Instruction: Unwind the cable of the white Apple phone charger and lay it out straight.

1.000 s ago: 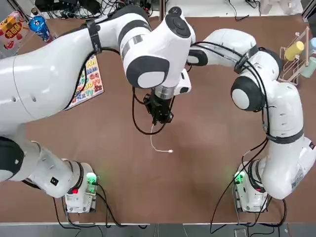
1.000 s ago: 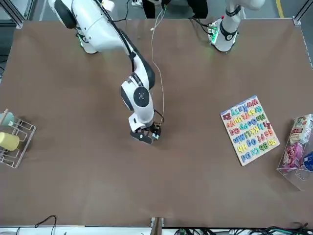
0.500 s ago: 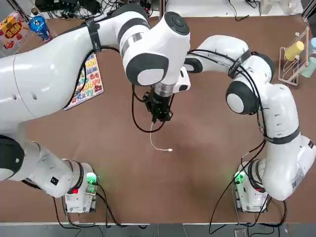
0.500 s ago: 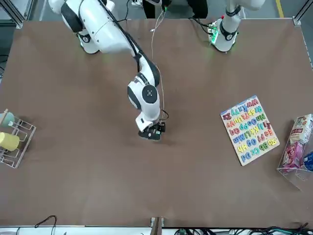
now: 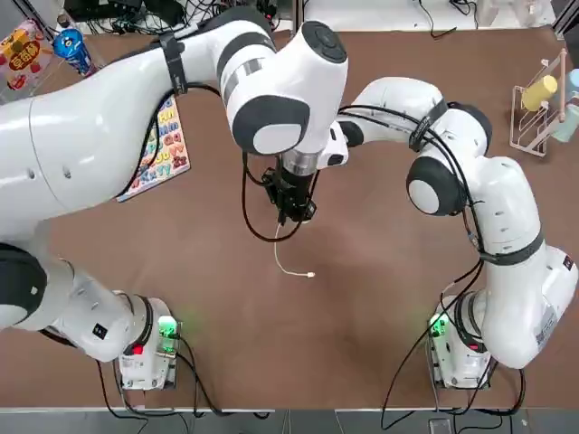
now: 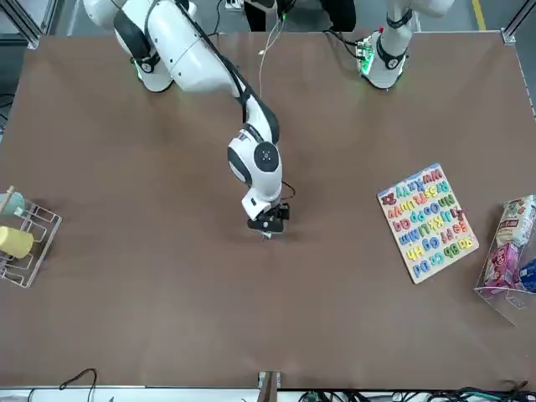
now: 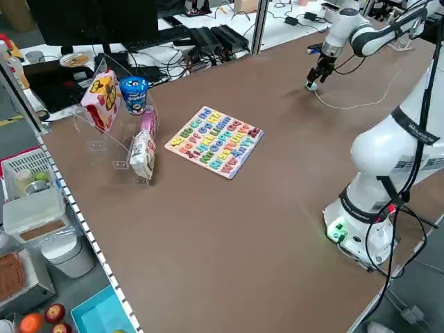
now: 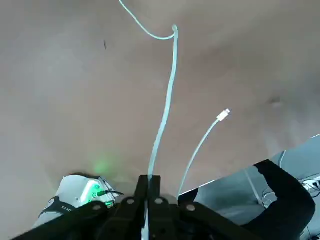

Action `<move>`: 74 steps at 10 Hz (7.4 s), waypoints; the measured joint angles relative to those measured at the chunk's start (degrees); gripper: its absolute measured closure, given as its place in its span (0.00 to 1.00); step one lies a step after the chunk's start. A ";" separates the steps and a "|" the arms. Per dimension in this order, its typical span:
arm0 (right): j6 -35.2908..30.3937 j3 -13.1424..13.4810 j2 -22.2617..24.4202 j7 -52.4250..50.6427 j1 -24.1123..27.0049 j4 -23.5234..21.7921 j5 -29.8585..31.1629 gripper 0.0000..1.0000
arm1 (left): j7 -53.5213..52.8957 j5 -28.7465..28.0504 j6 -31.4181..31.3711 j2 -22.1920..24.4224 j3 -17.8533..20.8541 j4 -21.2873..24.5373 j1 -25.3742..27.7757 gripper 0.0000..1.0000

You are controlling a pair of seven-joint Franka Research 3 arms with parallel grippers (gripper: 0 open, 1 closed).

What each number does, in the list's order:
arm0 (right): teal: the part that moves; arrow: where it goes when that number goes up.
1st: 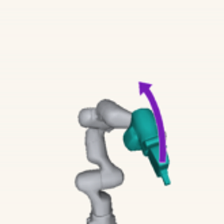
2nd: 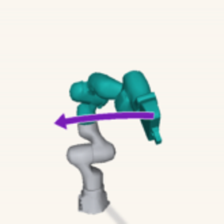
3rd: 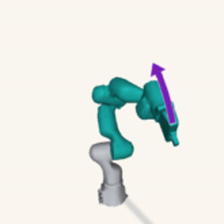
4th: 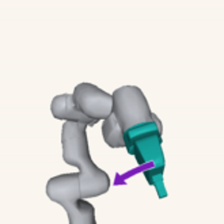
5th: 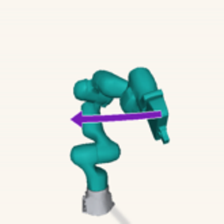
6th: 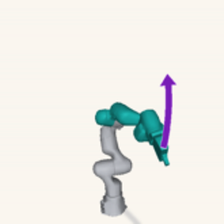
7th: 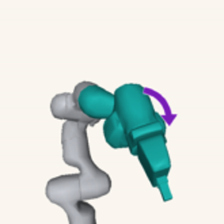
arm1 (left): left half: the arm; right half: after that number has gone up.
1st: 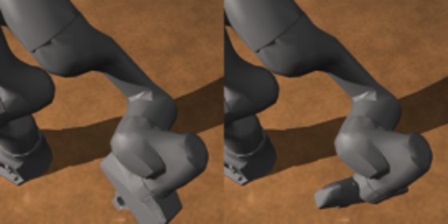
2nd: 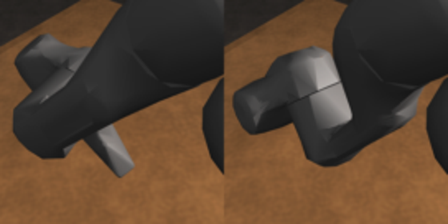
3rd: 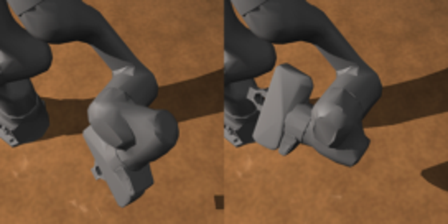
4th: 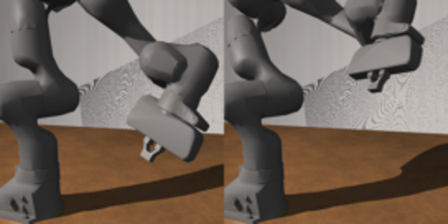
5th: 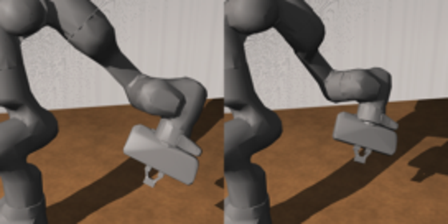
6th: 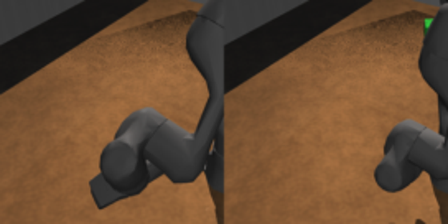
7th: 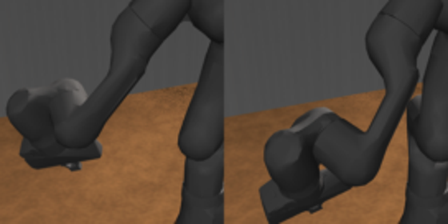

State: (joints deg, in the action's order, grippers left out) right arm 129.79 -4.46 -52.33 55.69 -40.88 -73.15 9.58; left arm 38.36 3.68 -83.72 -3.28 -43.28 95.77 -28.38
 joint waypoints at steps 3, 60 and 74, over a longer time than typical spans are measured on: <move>0.29 0.82 -2.18 -0.03 0.00 2.65 0.78 0.00 | -0.03 -0.32 0.00 -0.38 0.04 0.00 0.03 0.96; -4.61 1.34 -0.65 -41.74 22.15 12.02 -0.60 0.00 | 16.70 -10.06 2.42 -12.28 0.48 -8.45 5.44 0.00; -34.57 -5.23 32.84 -62.12 48.16 -1.64 -2.62 0.00 | -15.46 -12.78 -0.85 -8.66 12.31 -13.92 40.52 0.00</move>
State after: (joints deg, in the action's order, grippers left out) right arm 95.22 -9.69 -19.48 -6.42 7.28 -74.80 6.96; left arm 22.90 -9.10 -84.57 -11.94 -30.97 81.85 12.15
